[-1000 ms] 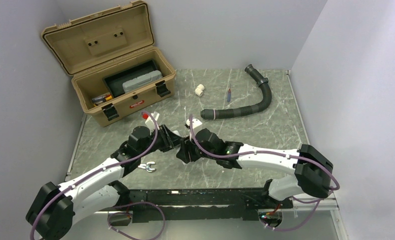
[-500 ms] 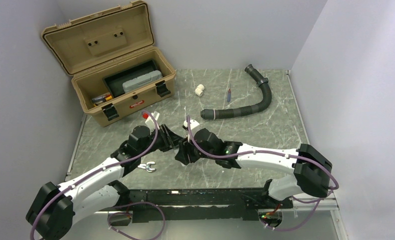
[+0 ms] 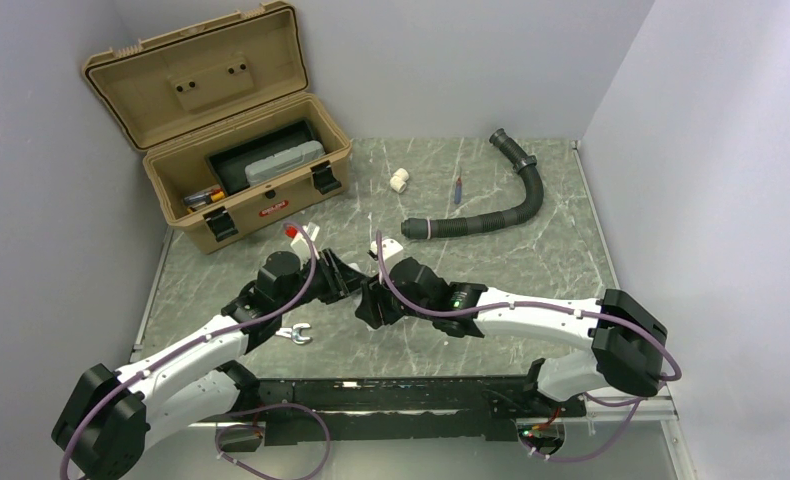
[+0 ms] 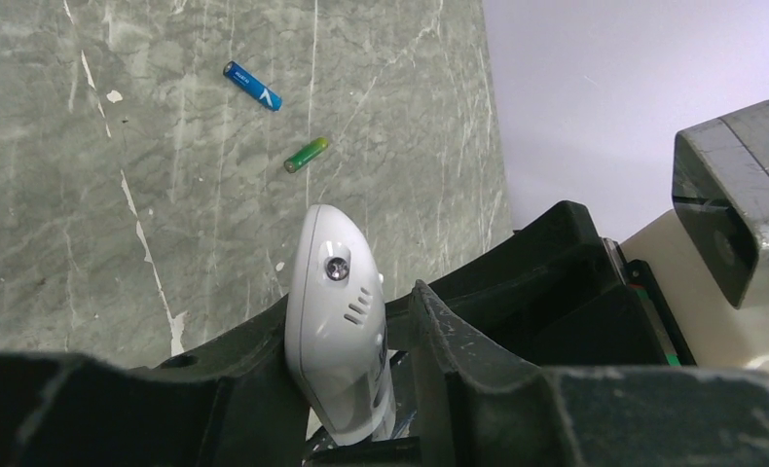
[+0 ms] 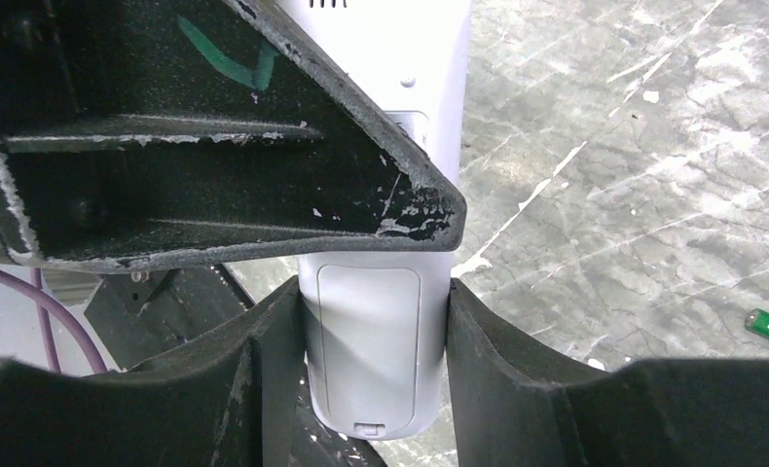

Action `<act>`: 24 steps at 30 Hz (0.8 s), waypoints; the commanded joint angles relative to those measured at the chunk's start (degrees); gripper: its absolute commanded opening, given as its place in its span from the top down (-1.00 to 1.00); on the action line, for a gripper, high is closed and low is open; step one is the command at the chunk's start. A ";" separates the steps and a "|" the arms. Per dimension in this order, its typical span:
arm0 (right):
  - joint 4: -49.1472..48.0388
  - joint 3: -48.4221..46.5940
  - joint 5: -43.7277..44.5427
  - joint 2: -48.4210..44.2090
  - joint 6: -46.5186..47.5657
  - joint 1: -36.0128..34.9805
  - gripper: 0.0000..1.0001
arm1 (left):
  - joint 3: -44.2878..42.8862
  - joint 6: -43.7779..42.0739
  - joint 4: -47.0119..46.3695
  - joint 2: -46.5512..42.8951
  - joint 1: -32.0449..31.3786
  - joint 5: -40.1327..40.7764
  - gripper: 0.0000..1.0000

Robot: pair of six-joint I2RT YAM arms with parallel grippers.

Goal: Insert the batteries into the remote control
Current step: Adjust the remote control.

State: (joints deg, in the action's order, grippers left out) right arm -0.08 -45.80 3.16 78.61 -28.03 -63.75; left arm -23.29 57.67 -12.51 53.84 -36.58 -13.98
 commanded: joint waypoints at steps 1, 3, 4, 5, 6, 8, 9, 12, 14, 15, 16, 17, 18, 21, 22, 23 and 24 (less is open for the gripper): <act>-0.99 -1.13 1.10 -2.28 0.70 -0.09 0.97 | -2.34 -1.16 -1.15 -0.62 -0.19 -0.60 0.18; -1.29 -1.13 0.65 -2.23 0.61 -0.15 0.97 | -2.35 -1.16 -1.33 -0.45 -0.22 -0.70 0.20; -1.40 -1.13 0.50 -2.26 0.64 -0.15 0.97 | -2.30 -1.16 -1.43 -0.37 -0.19 -0.74 0.21; -1.49 -1.21 0.34 -2.18 0.61 -0.11 0.97 | -2.29 -1.16 -1.57 -0.22 -0.18 -0.85 0.22; -1.58 -1.28 0.17 -2.18 0.61 -0.15 0.97 | -2.21 -1.16 -1.71 -0.19 -0.16 -0.87 0.22; -1.56 -1.38 -0.03 -2.19 0.63 -0.19 0.97 | -2.20 -1.24 -1.68 -0.14 -0.21 -0.88 0.25; -1.66 -1.41 -0.15 -2.15 0.61 -0.16 0.97 | -2.16 -1.24 -1.64 -0.14 -0.20 -0.92 0.27; -1.64 -1.48 -0.44 -2.22 0.71 -0.08 0.97 | -2.03 -1.09 -1.31 -0.27 -0.20 -0.65 0.38; -1.46 -1.55 -0.44 -2.32 0.78 -0.16 0.97 | -1.90 -0.89 -1.04 -0.38 -0.20 -0.45 0.54; -1.38 -1.56 -0.39 -2.43 0.85 -0.17 0.97 | -1.85 -0.94 -0.88 -0.36 -0.22 -0.39 0.63; -1.29 -1.57 -0.35 -2.55 0.91 -0.20 0.96 | -1.89 -1.04 -0.73 -0.31 -0.18 -0.42 0.71; -1.16 -1.55 -0.36 -2.65 1.04 -0.16 0.96 | -1.97 -1.13 -0.57 -0.15 -0.22 -0.56 0.80; -1.07 -1.49 -0.35 -2.81 1.09 -0.13 0.95 | -2.08 -1.15 -0.24 0.01 -0.22 -0.65 0.93; -1.18 -1.42 -0.52 -3.34 1.55 -0.11 0.92 | -2.07 -1.09 -0.69 0.69 -0.21 -1.56 1.00; -1.17 -1.40 -0.52 -3.57 1.74 -0.13 0.90 | -1.92 -1.03 -1.14 0.94 -0.19 -1.91 1.00; -1.24 -1.46 -0.63 -3.74 1.94 -0.15 0.85 | -1.79 -0.92 -1.61 1.05 -0.19 -2.15 1.00; -1.31 -1.48 -0.80 -3.96 2.19 -0.15 0.76 | -1.62 -0.82 -2.08 1.10 -0.14 -2.43 1.00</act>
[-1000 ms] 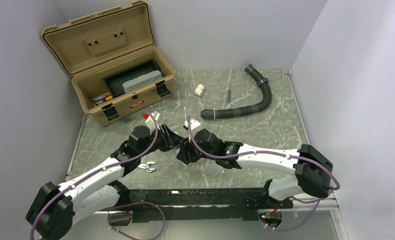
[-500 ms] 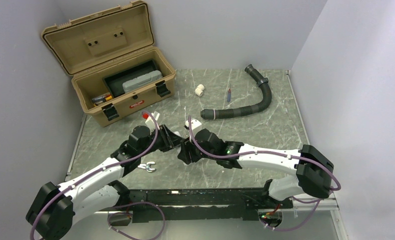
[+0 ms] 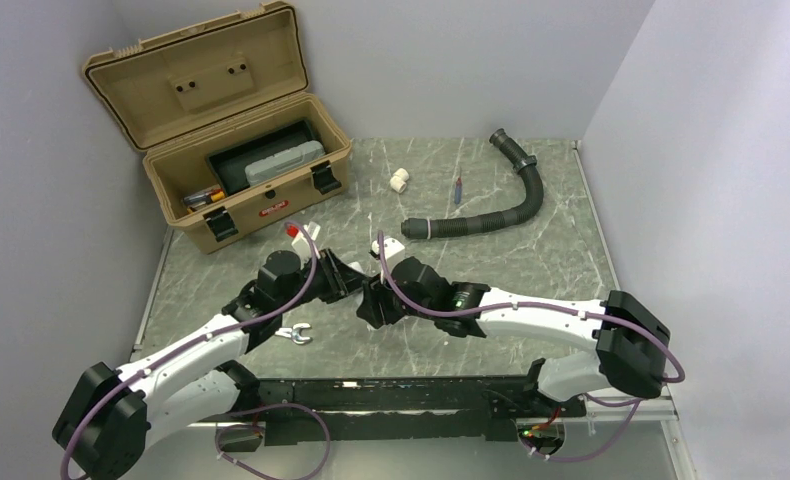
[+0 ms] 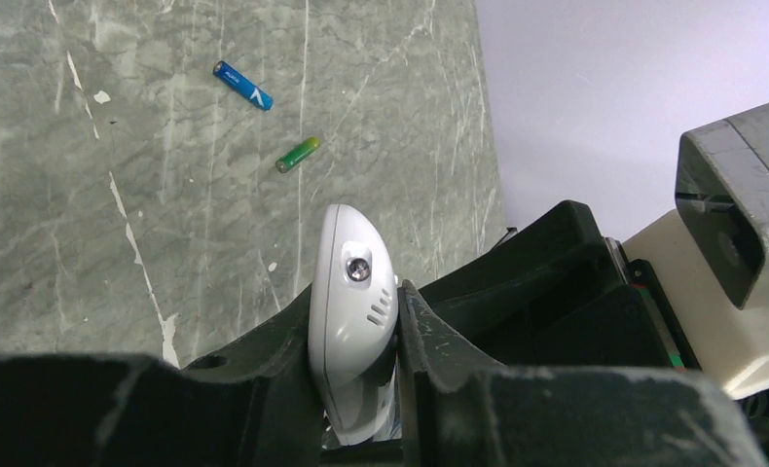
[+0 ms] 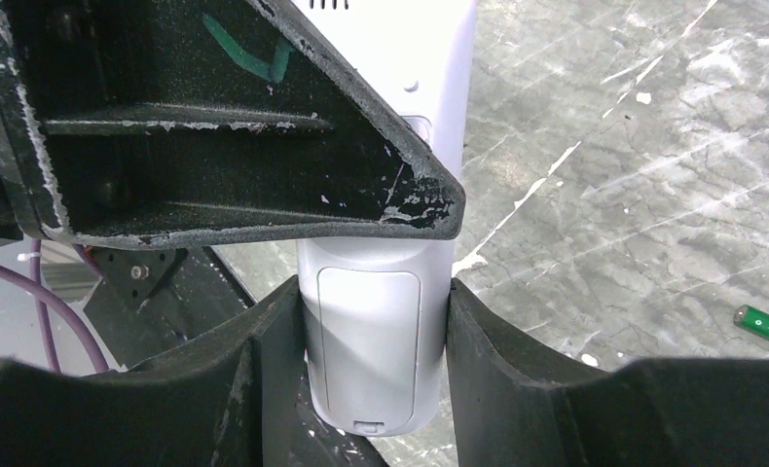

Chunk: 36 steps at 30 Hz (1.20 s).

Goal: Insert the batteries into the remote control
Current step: Adjust the remote control.

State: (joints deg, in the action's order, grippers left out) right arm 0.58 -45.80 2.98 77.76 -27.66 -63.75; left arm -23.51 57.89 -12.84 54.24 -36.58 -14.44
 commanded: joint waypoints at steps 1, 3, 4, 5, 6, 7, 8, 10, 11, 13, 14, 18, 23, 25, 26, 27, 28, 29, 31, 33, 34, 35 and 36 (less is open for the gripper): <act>-1.92 -1.48 -0.73 -3.37 2.20 -0.11 0.56 | -1.15 -0.95 -2.23 0.70 -0.09 -2.11 1.00; -1.91 -1.28 -0.67 -4.34 2.78 -0.15 0.08 | -0.70 -0.94 -2.91 0.66 -0.04 -2.47 1.00; -1.98 -0.92 -0.30 -5.20 3.15 -0.17 -0.08 | -0.57 -0.94 -2.74 0.43 -0.02 -2.42 1.00; -2.11 -0.50 -0.08 -6.14 3.63 -0.15 -0.19 | -0.45 -1.06 -2.39 0.17 -0.02 -2.22 1.00; -2.22 -0.15 0.14 -7.51 4.31 -0.13 -0.24 | -0.34 -1.17 -1.98 -0.17 0.01 -2.07 1.00; -2.23 0.31 0.21 -8.86 5.12 -0.17 -0.26 | -0.12 -1.27 -1.59 -0.51 -0.04 -1.93 1.00; -1.80 0.51 0.07 -10.64 6.42 -0.21 -0.27 | 0.13 -1.36 -1.38 -0.98 0.01 -1.88 1.00; 0.58 0.16 -0.48 -13.50 9.91 -0.15 -0.27 | 0.66 -1.51 -1.14 -1.91 0.13 -2.14 1.00; 1.92 0.07 -0.65 -15.09 11.46 -0.15 -0.27 | 1.04 -1.50 -1.29 -2.35 0.26 -2.44 1.00; 4.17 0.29 -1.04 -18.41 14.36 -0.16 -0.26 | 1.85 -1.28 -1.84 -3.27 0.43 -3.04 1.00; 4.74 0.68 -1.15 -20.33 15.84 -0.15 -0.26 | 2.35 -1.09 -2.55 -3.71 0.53 -3.48 1.00; 5.13 4.71 -2.58 -27.90 22.90 -0.14 0.10 | 6.55 0.89 -10.94 -5.21 0.71 -7.03 1.00; 6.08 8.21 -7.38 -33.44 29.77 -0.13 0.33 | 9.27 2.78 -18.10 -5.28 0.81 -10.67 1.00; 6.13 8.84 -8.30 -34.24 31.42 -0.10 0.52 | 10.32 3.26 -21.05 -4.79 0.88 -11.48 1.00; 6.10 9.04 -8.35 -34.40 31.60 -0.10 0.61 | 10.84 3.44 -22.77 -4.54 0.83 -11.87 1.00; 6.10 9.11 -8.86 -34.50 31.88 -0.10 0.67 | 11.38 3.19 -24.90 -4.43 0.86 -12.39 1.00; 6.03 9.06 -9.48 -34.47 32.16 -0.10 0.70 | 12.14 2.90 -27.51 -4.33 0.92 -12.65 1.00; 5.89 8.97 -9.76 -34.36 32.11 -0.12 0.71 | 12.64 2.93 -28.55 -4.50 0.90 -12.42 1.00; 5.14 8.95 -10.70 -34.06 32.32 -0.13 0.73 | 13.27 2.65 -28.51 -5.58 0.89 -11.28 1.00; 4.57 8.91 -11.60 -33.56 32.65 -0.17 0.65 | 13.27 1.91 -26.48 -7.05 0.90 -10.12 1.00; 4.74 8.57 -11.65 -33.07 32.71 -0.14 0.55 | 12.97 1.37 -24.89 -7.96 0.90 -9.60 1.00; 4.88 8.28 -11.72 -32.54 32.82 -0.11 0.51 | 12.50 0.93 -23.04 -8.72 0.94 -9.28 1.00; 5.01 7.96 -11.89 -31.97 33.12 -0.12 0.47 | 12.18 0.50 -20.83 -9.72 0.90 -8.96 1.00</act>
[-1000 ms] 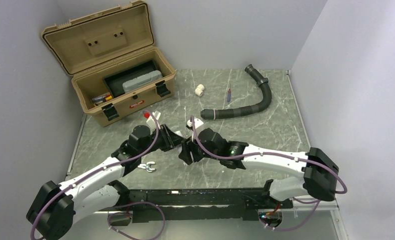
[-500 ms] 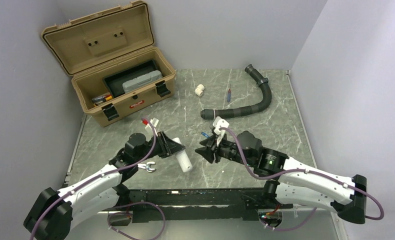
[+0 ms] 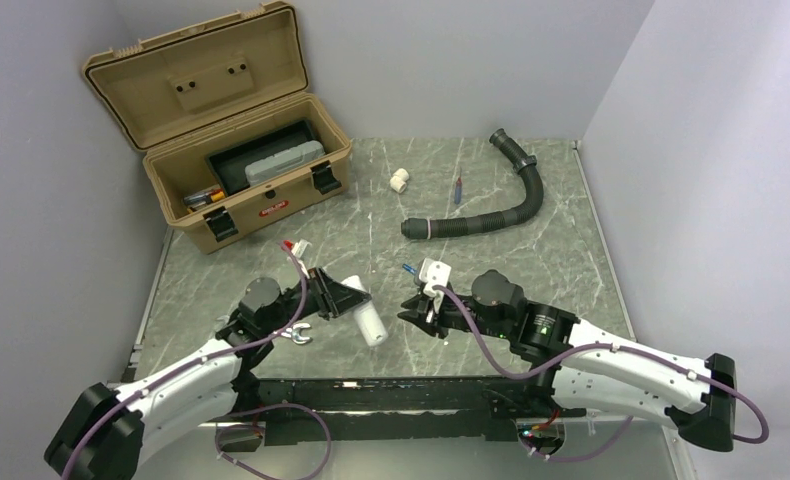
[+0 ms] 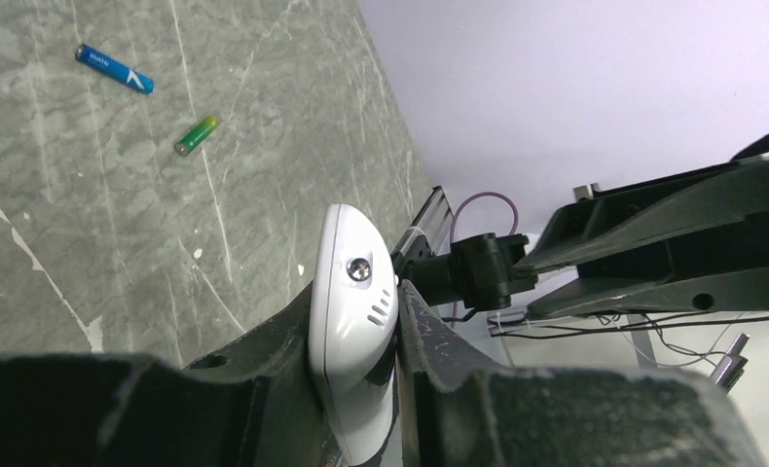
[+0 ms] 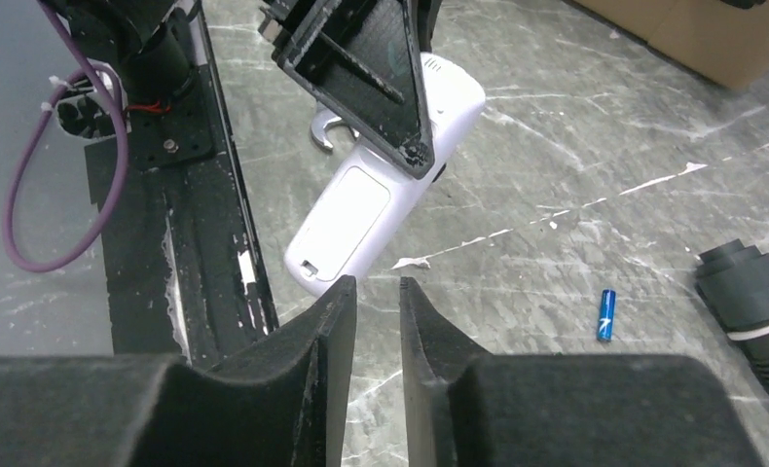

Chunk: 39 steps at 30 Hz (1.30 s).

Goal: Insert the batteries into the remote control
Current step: Adjust the remote control, then remove the battery cover from the remote control.

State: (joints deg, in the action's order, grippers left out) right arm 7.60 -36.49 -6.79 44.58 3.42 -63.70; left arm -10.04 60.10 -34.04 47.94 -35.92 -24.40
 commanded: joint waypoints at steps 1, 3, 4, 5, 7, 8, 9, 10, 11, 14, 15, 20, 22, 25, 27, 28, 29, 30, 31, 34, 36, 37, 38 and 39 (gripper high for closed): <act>-1.75 -1.70 -2.76 1.76 2.38 -0.25 0.45 | -1.90 -1.93 2.03 -3.98 0.24 1.19 1.00; -1.75 -2.21 -4.32 3.00 3.78 -0.31 0.40 | -2.51 -2.00 4.55 -4.75 0.24 1.32 1.00; -2.49 -1.93 -6.58 3.19 4.95 -0.26 0.39 | -2.81 -1.70 5.69 -5.10 0.24 1.53 1.00; -3.67 -1.35 -8.08 3.29 6.41 -0.47 0.39 | -3.01 -0.96 7.01 -5.41 0.24 1.96 1.00; -5.90 -0.14 -10.55 2.69 9.58 -1.30 0.39 | -2.97 0.14 8.19 -5.93 0.24 2.10 1.00; -6.80 0.37 -11.16 2.22 11.41 -1.90 0.39 | -3.04 0.30 8.54 -6.20 0.26 1.82 1.00; -7.18 0.77 -11.74 1.87 13.32 -2.39 0.39 | -3.19 0.57 8.84 -6.34 0.31 1.44 1.00; -6.94 0.74 -12.17 1.67 15.66 -2.93 0.39 | -3.19 0.80 8.73 -6.44 0.25 0.99 1.00; -6.07 0.47 -12.34 1.79 17.50 -3.38 0.38 | -3.18 1.11 8.47 -6.41 0.26 0.54 1.00; -2.26 -1.52 -13.70 3.45 21.27 -3.92 0.38 | -2.92 2.94 6.13 -5.42 0.25 -1.62 1.00; -1.41 -2.20 -14.14 4.14 21.91 -4.01 0.38 | -2.75 3.80 4.74 -4.77 0.24 -2.51 1.00; -1.56 -2.50 -14.86 5.39 24.51 -5.00 0.38 | -1.48 8.58 -5.37 -0.27 0.17 -7.39 1.00; -1.62 -2.58 -14.69 5.23 25.56 -5.27 0.39 | -1.68 9.26 -7.24 1.09 0.03 -9.08 1.00; -1.13 -3.17 -14.26 5.32 26.65 -5.75 0.42 | -2.07 9.37 -7.59 1.91 -0.33 -9.82 1.00; -0.88 -3.63 -14.51 5.79 26.98 -6.13 0.43 | -2.61 8.82 -6.31 2.02 -0.50 -9.85 1.00; -0.88 -3.71 -14.55 6.06 27.04 -6.33 0.44 | -2.95 8.57 -5.81 2.06 -0.62 -9.87 1.00; -0.81 -3.76 -14.77 6.32 27.16 -6.58 0.44 | -3.07 8.51 -5.50 2.07 -0.62 -9.88 1.00; -0.79 -3.84 -14.87 6.70 27.25 -6.85 0.44 | -3.21 8.45 -5.52 2.14 -0.63 -10.02 1.00; -0.70 -3.93 -14.85 7.04 27.37 -7.18 0.44 | -3.37 8.46 -5.51 2.13 -0.70 -10.05 1.00; -0.09 -4.35 -14.12 8.23 27.92 -8.00 0.45 | -3.79 8.16 -4.94 2.32 -0.66 -10.14 1.00; 0.03 -4.46 -14.10 8.65 28.18 -8.41 0.45 | -3.78 8.04 -4.77 2.40 -0.72 -10.08 1.00; -0.03 -4.47 -14.18 8.76 28.22 -8.53 0.45 | -3.73 8.09 -4.80 2.41 -0.67 -10.12 1.00; 0.01 -4.47 -14.37 8.85 28.26 -8.66 0.44 | -3.62 8.12 -4.95 2.49 -0.69 -10.17 1.00; 0.05 -4.55 -14.47 8.94 28.32 -8.76 0.42 | -3.57 8.22 -5.12 2.50 -0.71 -10.22 1.00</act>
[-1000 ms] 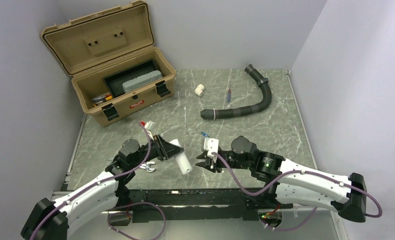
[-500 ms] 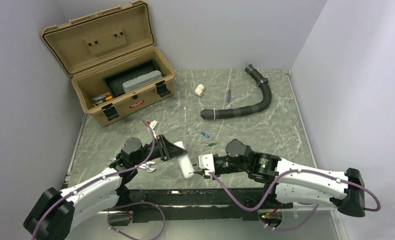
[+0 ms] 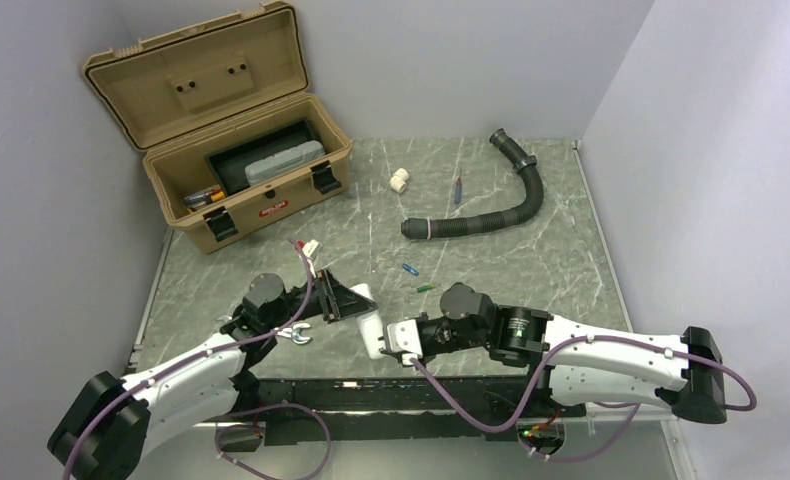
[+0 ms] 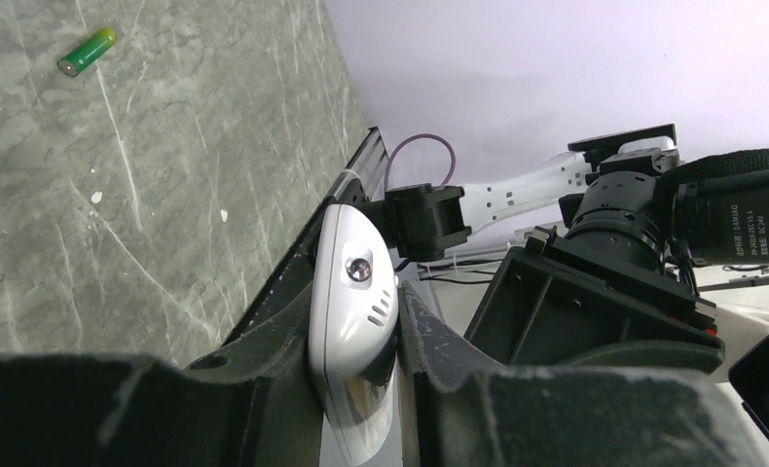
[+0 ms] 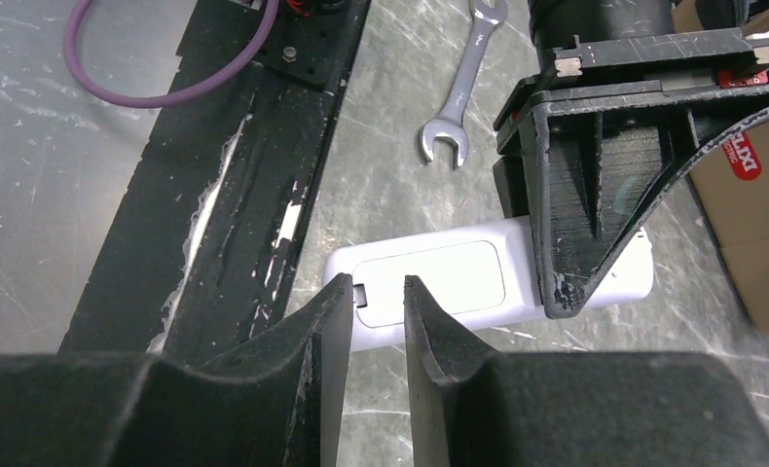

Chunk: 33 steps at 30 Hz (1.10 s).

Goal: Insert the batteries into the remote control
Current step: Remove the battery cover from the remote control.

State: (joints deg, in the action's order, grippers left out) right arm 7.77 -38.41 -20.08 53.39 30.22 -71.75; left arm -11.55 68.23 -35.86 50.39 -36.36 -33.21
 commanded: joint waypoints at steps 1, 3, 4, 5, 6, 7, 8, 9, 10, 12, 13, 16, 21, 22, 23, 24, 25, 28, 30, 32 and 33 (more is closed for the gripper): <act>-0.10 -2.63 -1.39 0.24 1.54 -0.81 0.41 | -1.98 0.22 -3.54 0.06 -0.23 -1.49 1.00; -0.04 -2.61 -1.43 0.39 1.60 -0.86 0.38 | -1.72 0.45 -3.85 -0.05 -0.22 -1.47 1.00; 0.05 -2.62 -1.40 0.46 1.72 -1.00 0.37 | -1.65 0.50 -3.86 -0.15 -0.27 -1.47 1.00; 0.18 -2.63 -1.32 0.59 1.83 -1.09 0.36 | -1.69 0.50 -3.74 -0.26 -0.21 -1.43 1.00; 0.44 -2.63 -1.25 0.67 1.99 -1.11 0.36 | -1.75 0.50 -3.56 -0.41 -0.23 -1.42 1.00; 0.68 -2.70 -1.25 0.79 2.18 -1.19 0.35 | -1.78 0.45 -3.38 -0.53 -0.26 -1.51 1.00; 1.00 -2.78 -1.24 1.02 2.32 -1.24 0.35 | -1.87 0.39 -3.23 -0.63 -0.22 -1.55 1.00; 1.32 -2.88 -1.24 1.13 2.45 -1.34 0.35 | -1.83 0.38 -3.05 -0.71 -0.26 -1.57 1.00; 1.51 -2.97 -1.22 1.29 2.63 -1.37 0.35 | -1.94 0.33 -2.96 -0.77 -0.21 -1.62 1.00; 1.71 -3.07 -1.04 1.57 2.84 -1.60 0.34 | -1.95 0.38 -2.92 -0.82 -0.24 -1.75 1.00; 1.61 -3.00 -0.76 1.67 2.87 -1.69 0.34 | -1.94 0.40 -2.94 -0.85 -0.21 -1.86 1.00; 1.47 -2.98 -0.22 2.04 3.14 -1.94 0.34 | -2.15 0.27 -2.83 -0.74 -0.27 -2.23 1.00; 0.72 -2.83 1.48 2.32 3.95 -2.33 0.34 | -2.19 0.27 -2.90 -0.66 -0.23 -2.39 1.00; 0.55 -2.79 1.83 2.34 4.09 -2.36 0.34 | -2.17 0.30 -2.93 -0.65 -0.23 -2.40 1.00; 0.39 -2.73 2.22 2.34 4.28 -2.42 0.34 | -2.08 0.35 -3.03 -0.67 -0.25 -2.47 1.00; 0.16 -2.64 2.65 2.34 4.46 -2.51 0.34 | -2.08 0.43 -3.14 -0.65 -0.22 -2.48 1.00; 0.07 -2.56 3.12 2.34 4.68 -2.51 0.34 | -2.01 0.55 -3.25 -0.65 -0.22 -2.48 1.00; -0.32 -2.29 4.21 2.17 5.43 -2.61 0.34 | -2.06 0.56 -3.20 -0.78 -0.29 -2.64 1.00; -0.47 -2.12 4.58 1.99 5.80 -2.65 0.34 | -2.29 0.51 -2.95 -0.73 -0.21 -2.74 1.00; -0.64 -2.17 4.71 1.90 5.90 -2.61 0.34 | -2.38 0.39 -2.82 -0.73 -0.23 -2.79 1.00; -0.74 -2.19 4.63 2.01 5.93 -2.62 0.33 | -2.38 0.48 -2.82 -0.66 -0.26 -2.78 1.00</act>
State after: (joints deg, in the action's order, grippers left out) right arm 9.82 -38.72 -16.43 55.90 34.61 -73.97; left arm -11.60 68.40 -35.77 50.46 -36.36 -34.72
